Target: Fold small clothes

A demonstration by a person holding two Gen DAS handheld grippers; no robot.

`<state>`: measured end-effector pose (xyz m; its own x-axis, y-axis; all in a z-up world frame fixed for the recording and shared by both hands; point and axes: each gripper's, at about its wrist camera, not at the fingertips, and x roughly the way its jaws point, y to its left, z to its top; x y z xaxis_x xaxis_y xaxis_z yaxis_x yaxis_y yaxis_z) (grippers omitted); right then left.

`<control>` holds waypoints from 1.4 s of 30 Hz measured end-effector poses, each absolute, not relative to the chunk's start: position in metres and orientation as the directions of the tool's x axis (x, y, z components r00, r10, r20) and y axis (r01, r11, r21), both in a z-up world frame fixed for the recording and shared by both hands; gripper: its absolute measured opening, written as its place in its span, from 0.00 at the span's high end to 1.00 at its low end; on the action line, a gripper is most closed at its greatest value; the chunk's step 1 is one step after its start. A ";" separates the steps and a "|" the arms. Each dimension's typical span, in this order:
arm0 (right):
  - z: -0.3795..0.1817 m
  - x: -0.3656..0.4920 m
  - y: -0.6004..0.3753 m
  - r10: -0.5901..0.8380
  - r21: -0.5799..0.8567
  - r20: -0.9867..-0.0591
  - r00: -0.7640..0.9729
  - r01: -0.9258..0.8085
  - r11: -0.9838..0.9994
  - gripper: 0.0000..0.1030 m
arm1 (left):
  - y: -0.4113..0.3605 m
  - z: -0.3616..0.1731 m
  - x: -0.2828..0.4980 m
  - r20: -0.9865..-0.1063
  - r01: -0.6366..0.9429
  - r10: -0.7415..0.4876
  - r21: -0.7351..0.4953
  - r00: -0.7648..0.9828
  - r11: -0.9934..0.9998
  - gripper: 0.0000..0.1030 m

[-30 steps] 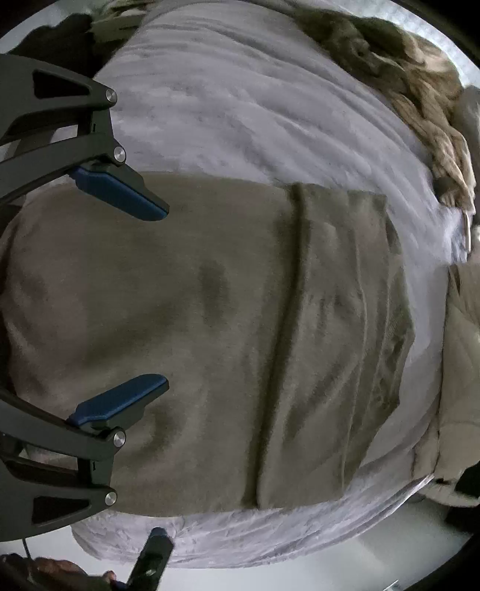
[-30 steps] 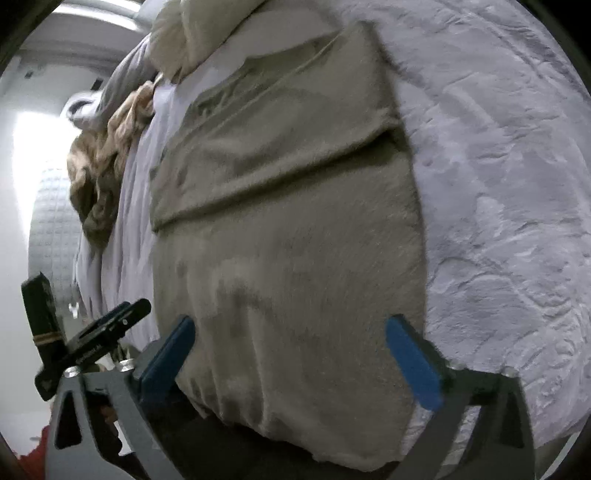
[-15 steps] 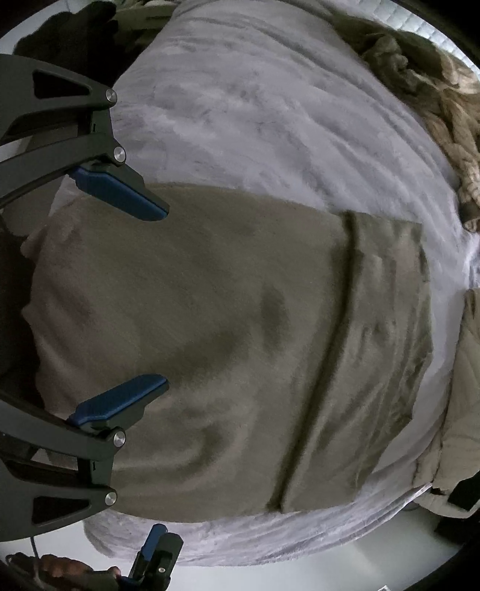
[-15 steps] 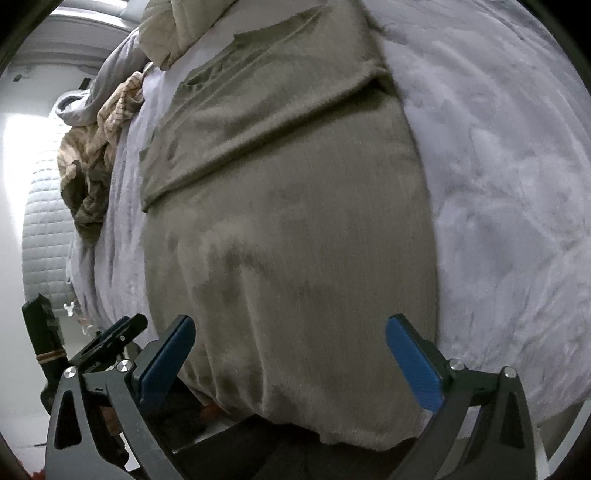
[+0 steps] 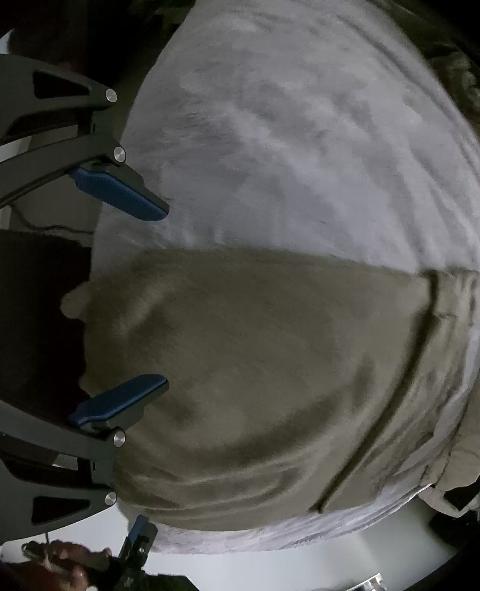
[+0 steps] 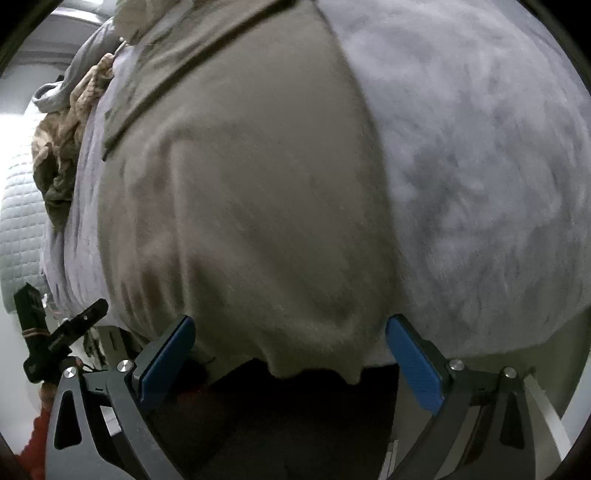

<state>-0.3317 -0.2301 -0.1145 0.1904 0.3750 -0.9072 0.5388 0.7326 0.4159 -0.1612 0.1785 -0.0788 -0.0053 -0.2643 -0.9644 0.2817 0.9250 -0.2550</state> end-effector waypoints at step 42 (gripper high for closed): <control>-0.004 -0.196 -0.321 0.491 0.811 -0.556 0.670 0.309 0.497 0.91 | 0.149 0.020 -0.049 -0.716 0.306 -0.687 -0.631 0.123 0.713 0.89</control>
<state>-0.1965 -0.3212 -0.0039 0.6703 0.4911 -0.5564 0.3092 0.4968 0.8109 -0.0486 0.1494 0.0199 0.1228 -0.6869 -0.7163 0.3056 0.7128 -0.6313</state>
